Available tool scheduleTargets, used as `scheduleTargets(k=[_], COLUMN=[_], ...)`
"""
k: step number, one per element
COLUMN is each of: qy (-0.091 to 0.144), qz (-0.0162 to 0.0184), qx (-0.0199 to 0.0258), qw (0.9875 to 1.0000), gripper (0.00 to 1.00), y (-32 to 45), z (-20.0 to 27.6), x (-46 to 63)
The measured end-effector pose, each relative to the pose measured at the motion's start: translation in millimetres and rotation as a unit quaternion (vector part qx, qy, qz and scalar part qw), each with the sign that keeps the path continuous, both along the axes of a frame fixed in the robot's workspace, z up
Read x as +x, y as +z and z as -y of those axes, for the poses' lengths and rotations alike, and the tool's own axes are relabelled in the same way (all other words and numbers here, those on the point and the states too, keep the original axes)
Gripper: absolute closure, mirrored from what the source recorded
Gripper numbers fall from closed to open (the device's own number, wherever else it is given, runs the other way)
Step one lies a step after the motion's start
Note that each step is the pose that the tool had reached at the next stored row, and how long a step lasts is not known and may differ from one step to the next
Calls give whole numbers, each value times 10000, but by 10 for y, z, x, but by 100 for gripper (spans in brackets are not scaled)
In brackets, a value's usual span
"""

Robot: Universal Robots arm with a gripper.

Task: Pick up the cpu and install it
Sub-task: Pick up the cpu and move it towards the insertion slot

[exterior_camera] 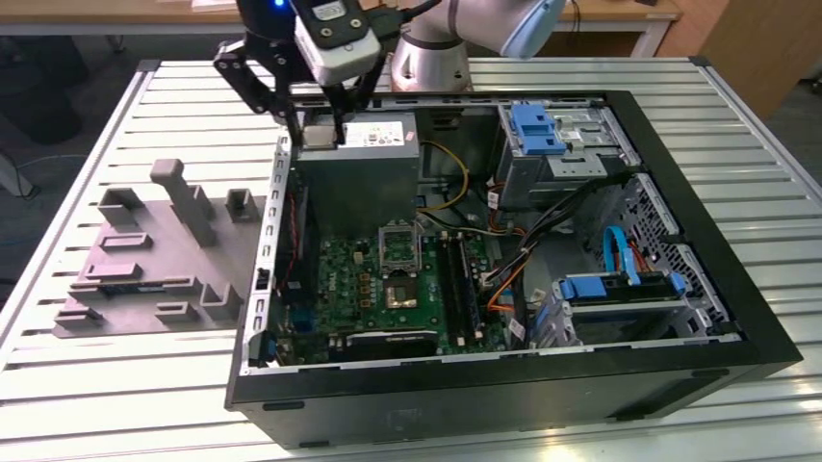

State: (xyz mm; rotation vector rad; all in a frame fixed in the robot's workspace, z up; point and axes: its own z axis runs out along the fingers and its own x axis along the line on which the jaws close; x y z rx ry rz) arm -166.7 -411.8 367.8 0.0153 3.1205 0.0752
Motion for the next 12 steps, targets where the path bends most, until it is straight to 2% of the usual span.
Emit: scheduleTargets(k=[12], qy=[1], qz=[0], qx=[0], qw=[10000], gripper=[53], y=[-7], z=[0], x=[421])
